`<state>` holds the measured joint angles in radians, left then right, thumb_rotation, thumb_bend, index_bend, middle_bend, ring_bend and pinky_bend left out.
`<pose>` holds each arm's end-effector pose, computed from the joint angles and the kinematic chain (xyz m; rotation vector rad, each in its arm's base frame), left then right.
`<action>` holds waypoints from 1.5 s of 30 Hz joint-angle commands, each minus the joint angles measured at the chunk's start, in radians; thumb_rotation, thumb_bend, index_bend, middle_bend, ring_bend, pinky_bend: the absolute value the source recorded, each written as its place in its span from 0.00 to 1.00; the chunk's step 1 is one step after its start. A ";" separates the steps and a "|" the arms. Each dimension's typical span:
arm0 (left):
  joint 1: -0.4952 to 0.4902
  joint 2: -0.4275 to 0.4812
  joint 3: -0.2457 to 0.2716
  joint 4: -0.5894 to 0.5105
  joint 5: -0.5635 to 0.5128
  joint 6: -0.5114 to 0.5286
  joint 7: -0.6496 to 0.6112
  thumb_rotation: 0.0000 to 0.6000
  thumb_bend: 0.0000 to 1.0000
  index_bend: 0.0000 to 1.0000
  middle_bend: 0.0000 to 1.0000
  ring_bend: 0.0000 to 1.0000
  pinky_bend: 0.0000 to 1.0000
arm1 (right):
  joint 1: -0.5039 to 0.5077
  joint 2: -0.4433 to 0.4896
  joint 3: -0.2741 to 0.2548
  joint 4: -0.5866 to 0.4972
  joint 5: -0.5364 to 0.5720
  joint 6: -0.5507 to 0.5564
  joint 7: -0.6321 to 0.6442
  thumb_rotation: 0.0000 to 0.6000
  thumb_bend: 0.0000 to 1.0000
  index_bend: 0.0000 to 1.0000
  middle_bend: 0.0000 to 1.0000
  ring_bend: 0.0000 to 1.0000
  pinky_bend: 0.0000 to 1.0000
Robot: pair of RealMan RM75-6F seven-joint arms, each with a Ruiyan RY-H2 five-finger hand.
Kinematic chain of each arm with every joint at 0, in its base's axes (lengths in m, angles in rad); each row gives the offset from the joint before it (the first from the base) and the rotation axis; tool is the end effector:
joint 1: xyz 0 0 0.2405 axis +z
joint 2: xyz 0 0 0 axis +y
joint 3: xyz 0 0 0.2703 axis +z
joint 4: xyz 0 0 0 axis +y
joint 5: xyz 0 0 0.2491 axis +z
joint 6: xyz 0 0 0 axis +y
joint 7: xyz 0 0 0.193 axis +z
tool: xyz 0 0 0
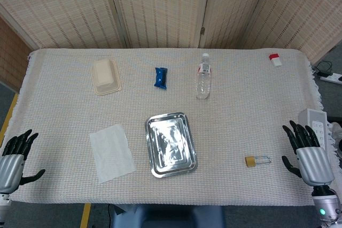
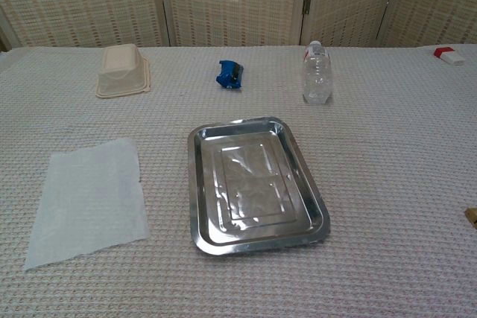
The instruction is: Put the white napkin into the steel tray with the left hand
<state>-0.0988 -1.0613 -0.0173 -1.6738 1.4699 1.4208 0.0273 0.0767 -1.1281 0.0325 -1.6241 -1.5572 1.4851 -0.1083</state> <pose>-0.3409 0.2294 0.1275 -1.4285 -0.9604 -0.8245 -0.3284 -0.2266 0.1173 1.4678 -0.8283 0.8551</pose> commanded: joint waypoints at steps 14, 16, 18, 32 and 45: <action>-0.032 -0.147 0.066 0.338 0.316 0.139 -0.183 1.00 0.21 0.18 0.50 0.40 0.51 | -0.004 -0.001 0.006 0.027 -0.052 0.054 0.081 1.00 0.40 0.00 0.00 0.00 0.00; -0.036 -0.202 0.073 0.461 0.360 0.187 -0.230 1.00 0.21 0.27 0.86 0.73 0.83 | 0.000 -0.021 0.013 0.058 -0.075 0.077 0.086 1.00 0.40 0.00 0.00 0.00 0.00; -0.042 -0.259 0.079 0.581 0.393 0.232 -0.276 1.00 0.21 0.35 0.99 0.91 0.96 | 0.003 -0.039 0.011 0.084 -0.087 0.083 0.093 1.00 0.40 0.00 0.00 0.00 0.00; -0.084 -0.501 0.121 1.050 0.428 0.351 -0.573 1.00 0.21 0.59 1.00 1.00 1.00 | 0.036 -0.063 0.009 0.154 -0.097 0.057 0.187 1.00 0.40 0.00 0.00 0.00 0.00; -0.140 -0.675 0.131 1.336 0.374 0.274 -0.702 1.00 0.21 0.59 1.00 1.00 1.00 | 0.043 -0.044 0.014 0.150 -0.078 0.050 0.241 1.00 0.40 0.00 0.00 0.00 0.00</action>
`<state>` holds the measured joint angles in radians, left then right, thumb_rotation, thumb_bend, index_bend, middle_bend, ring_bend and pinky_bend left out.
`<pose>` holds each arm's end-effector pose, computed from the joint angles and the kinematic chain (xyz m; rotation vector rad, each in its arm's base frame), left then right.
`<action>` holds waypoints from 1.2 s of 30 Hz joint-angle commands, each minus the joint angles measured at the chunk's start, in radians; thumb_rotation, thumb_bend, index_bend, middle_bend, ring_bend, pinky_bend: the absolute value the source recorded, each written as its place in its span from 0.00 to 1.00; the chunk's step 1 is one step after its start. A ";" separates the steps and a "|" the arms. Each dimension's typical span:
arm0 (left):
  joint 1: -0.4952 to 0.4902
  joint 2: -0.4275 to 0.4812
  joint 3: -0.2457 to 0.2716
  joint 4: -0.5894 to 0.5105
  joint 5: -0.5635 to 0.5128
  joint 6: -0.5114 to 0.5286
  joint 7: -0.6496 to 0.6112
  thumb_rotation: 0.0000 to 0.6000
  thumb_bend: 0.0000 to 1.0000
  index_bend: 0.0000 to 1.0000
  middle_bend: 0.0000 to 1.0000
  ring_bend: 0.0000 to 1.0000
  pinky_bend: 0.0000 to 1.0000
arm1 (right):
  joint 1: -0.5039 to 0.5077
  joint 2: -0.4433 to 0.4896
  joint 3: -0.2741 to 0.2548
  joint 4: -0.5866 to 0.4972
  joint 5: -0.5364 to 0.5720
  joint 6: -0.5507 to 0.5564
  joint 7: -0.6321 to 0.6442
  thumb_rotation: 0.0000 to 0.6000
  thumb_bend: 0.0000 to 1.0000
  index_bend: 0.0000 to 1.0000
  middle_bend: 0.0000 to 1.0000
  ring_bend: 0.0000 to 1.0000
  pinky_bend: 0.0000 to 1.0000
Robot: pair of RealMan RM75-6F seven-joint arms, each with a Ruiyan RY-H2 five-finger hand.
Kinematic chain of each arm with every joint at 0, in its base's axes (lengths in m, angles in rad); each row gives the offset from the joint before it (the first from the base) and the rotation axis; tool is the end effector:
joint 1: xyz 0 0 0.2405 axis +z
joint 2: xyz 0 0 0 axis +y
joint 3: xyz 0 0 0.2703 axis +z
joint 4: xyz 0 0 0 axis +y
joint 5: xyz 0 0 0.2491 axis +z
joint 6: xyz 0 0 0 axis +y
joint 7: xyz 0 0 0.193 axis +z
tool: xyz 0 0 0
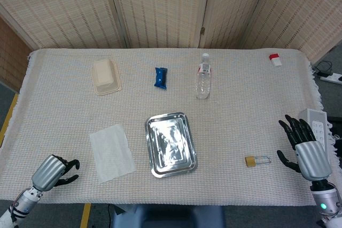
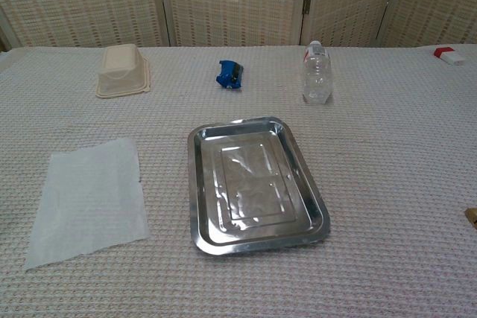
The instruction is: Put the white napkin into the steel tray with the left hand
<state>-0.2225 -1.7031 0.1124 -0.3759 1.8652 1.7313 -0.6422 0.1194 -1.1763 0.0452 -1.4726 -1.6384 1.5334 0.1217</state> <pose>-0.3818 0.2570 0.0309 -1.9139 -0.6996 -1.1853 -0.3290 -0.2447 0.1207 1.4844 -0.8295 1.0552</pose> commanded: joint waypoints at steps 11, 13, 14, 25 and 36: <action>-0.074 -0.116 0.005 0.123 -0.070 -0.163 -0.082 1.00 0.21 0.55 1.00 1.00 1.00 | 0.019 0.011 0.005 0.013 0.009 -0.017 0.084 1.00 0.40 0.00 0.00 0.00 0.00; -0.079 -0.121 0.016 0.138 -0.066 -0.174 -0.079 1.00 0.21 0.55 1.00 1.00 1.00 | 0.020 0.010 0.009 0.022 0.007 -0.007 0.099 1.00 0.40 0.00 0.00 0.00 0.00; -0.081 -0.124 0.022 0.145 -0.066 -0.184 -0.082 1.00 0.21 0.55 1.00 1.00 1.00 | 0.019 0.008 0.011 0.028 0.005 0.000 0.108 1.00 0.40 0.00 0.00 0.00 0.00; -0.094 -0.156 0.031 0.179 -0.094 -0.236 -0.113 1.00 0.22 0.54 1.00 1.00 1.00 | 0.018 0.004 0.015 0.032 0.019 0.007 0.139 1.00 0.40 0.00 0.00 0.00 0.00; -0.123 -0.212 0.020 0.198 -0.126 -0.265 -0.149 1.00 0.24 0.55 1.00 1.00 1.00 | 0.012 0.012 0.031 0.034 0.041 0.022 0.148 1.00 0.40 0.00 0.00 0.00 0.00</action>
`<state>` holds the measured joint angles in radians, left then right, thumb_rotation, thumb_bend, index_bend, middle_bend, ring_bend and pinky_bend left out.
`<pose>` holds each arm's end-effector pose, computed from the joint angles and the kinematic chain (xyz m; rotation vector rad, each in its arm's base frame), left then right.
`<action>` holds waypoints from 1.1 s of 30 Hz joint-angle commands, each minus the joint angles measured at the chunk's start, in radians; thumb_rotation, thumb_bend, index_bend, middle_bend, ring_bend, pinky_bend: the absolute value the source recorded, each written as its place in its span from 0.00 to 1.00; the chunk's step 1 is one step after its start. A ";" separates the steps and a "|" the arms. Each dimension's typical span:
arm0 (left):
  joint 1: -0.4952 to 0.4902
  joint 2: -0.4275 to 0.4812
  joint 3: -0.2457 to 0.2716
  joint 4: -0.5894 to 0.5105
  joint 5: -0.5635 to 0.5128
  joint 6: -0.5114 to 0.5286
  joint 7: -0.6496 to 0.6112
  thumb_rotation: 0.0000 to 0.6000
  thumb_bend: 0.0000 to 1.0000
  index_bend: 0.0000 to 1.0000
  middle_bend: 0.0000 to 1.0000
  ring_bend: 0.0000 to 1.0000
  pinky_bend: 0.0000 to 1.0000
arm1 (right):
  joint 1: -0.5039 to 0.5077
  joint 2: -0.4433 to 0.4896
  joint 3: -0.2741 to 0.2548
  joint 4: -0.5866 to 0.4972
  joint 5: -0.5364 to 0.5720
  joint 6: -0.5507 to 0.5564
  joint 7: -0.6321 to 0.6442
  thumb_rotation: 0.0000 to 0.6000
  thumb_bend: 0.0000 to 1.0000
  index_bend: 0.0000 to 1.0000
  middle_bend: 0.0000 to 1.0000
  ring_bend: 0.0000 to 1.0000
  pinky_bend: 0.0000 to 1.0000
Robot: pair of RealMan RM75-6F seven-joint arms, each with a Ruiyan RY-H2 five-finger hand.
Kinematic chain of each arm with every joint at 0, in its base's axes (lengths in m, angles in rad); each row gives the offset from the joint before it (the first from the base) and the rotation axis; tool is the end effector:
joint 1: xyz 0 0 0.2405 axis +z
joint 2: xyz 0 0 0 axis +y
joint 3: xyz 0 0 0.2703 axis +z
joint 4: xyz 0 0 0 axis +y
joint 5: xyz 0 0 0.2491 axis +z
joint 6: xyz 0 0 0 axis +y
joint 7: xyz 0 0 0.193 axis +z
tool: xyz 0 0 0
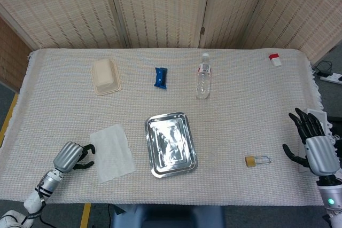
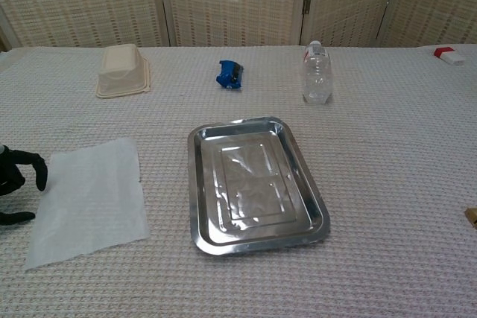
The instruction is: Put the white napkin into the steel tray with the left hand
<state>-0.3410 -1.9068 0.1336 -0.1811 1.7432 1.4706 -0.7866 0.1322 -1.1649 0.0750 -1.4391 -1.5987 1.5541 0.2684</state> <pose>-0.3783 0.3218 -0.0331 -1.8532 -0.9115 -1.1046 -0.3359 -0.2577 0.1417 1.3981 -0.8788 1.1572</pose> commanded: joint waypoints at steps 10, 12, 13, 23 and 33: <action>0.003 -0.054 -0.004 0.019 -0.021 0.030 -0.036 1.00 0.50 0.56 1.00 1.00 1.00 | -0.002 0.004 0.004 0.000 0.008 0.003 0.006 1.00 0.40 0.00 0.00 0.00 0.00; 0.005 -0.064 -0.008 0.024 -0.027 0.049 -0.039 1.00 0.53 0.56 1.00 1.00 1.00 | -0.002 0.004 0.003 0.000 0.008 0.001 0.005 1.00 0.40 0.00 0.00 0.00 0.00; 0.006 -0.070 -0.013 0.026 -0.032 0.062 -0.041 1.00 0.54 0.56 1.00 1.00 1.00 | -0.001 0.004 0.003 -0.001 0.008 0.000 0.005 1.00 0.40 0.00 0.00 0.00 0.00; 0.009 -0.088 -0.018 0.040 -0.046 0.080 -0.046 1.00 0.57 0.60 1.00 1.00 1.00 | -0.001 0.008 0.000 -0.005 0.008 -0.006 0.006 1.00 0.40 0.00 0.00 0.00 0.00; -0.005 -0.076 -0.070 0.028 -0.100 0.144 -0.052 1.00 0.58 0.60 1.00 1.00 1.00 | -0.002 0.011 -0.005 -0.011 0.000 -0.003 0.004 1.00 0.40 0.00 0.00 0.00 0.00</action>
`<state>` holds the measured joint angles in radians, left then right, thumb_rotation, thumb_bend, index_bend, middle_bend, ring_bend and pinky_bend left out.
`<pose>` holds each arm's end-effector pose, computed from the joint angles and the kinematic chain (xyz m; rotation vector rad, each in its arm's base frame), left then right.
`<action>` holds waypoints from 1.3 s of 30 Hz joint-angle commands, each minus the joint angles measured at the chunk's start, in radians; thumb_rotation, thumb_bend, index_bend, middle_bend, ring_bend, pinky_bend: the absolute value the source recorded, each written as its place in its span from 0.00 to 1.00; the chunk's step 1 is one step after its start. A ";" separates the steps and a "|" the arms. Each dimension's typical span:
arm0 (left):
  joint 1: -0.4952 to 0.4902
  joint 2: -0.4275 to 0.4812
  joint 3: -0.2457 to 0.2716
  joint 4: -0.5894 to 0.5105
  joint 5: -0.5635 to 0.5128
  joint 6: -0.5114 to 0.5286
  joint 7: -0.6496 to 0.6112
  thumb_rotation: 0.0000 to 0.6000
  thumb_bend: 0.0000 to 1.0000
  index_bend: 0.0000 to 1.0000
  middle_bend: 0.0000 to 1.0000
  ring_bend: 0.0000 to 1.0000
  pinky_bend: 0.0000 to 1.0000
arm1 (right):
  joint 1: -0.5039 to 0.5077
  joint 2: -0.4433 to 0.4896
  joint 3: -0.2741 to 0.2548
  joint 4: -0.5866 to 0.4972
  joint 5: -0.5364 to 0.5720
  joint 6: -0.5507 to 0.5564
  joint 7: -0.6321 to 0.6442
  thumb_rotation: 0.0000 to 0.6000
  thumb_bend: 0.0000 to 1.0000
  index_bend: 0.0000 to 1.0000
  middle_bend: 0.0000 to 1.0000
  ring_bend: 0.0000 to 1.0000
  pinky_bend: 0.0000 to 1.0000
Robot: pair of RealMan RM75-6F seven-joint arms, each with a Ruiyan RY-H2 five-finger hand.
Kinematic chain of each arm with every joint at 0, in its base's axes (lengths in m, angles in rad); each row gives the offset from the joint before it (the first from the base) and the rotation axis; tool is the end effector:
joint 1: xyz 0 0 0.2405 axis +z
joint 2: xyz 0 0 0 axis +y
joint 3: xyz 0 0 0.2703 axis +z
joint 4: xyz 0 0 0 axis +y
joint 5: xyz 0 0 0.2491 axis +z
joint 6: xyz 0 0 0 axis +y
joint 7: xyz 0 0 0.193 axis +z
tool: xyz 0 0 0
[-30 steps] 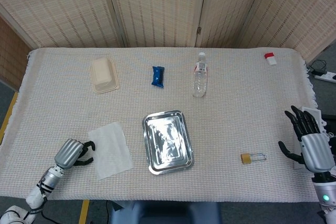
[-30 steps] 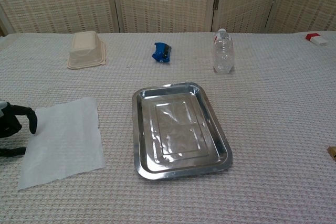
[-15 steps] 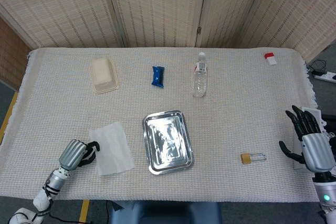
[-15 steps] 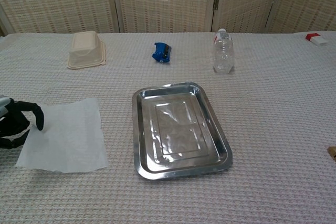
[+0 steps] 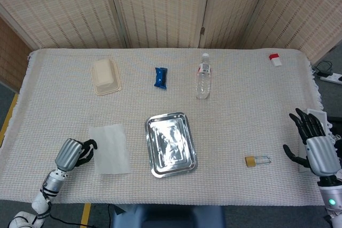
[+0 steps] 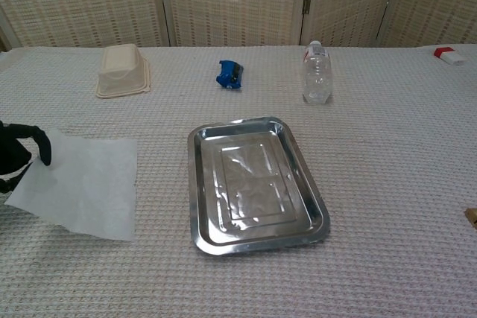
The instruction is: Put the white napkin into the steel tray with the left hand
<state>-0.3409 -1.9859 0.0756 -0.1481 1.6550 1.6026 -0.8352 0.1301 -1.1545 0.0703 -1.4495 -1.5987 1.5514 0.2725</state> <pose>-0.3503 0.3235 -0.0251 -1.6809 -0.8793 -1.3400 -0.3360 -0.2558 0.1428 1.4002 -0.8889 1.1539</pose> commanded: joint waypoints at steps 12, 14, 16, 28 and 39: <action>-0.114 0.020 -0.090 -0.053 -0.066 0.121 0.059 1.00 0.60 0.61 1.00 1.00 1.00 | -0.005 0.018 -0.009 -0.012 -0.018 0.013 0.035 1.00 0.40 0.00 0.00 0.00 0.00; -0.136 0.027 -0.098 -0.071 -0.069 0.137 0.079 1.00 0.60 0.61 1.00 1.00 1.00 | -0.006 0.023 -0.010 -0.015 -0.023 0.017 0.046 1.00 0.40 0.00 0.00 0.00 0.00; -0.161 0.032 -0.102 -0.093 -0.066 0.154 0.104 1.00 0.60 0.61 1.00 1.00 1.00 | -0.008 0.028 -0.013 -0.018 -0.031 0.024 0.057 1.00 0.40 0.00 0.00 0.00 0.00; -0.353 0.029 -0.128 -0.292 -0.022 0.162 0.341 1.00 0.60 0.62 1.00 1.00 1.00 | -0.020 0.063 -0.029 -0.030 -0.079 0.073 0.137 1.00 0.40 0.00 0.00 0.00 0.00; -0.473 -0.006 -0.141 -0.439 0.008 0.046 0.533 1.00 0.60 0.62 1.00 1.00 1.00 | -0.032 0.086 -0.038 -0.025 -0.105 0.112 0.200 1.00 0.40 0.00 0.00 0.00 0.00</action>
<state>-0.8020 -1.9823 -0.0631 -0.5732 1.6594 1.6646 -0.3175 0.0989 -1.0692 0.0328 -1.4741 -1.7027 1.6628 0.4714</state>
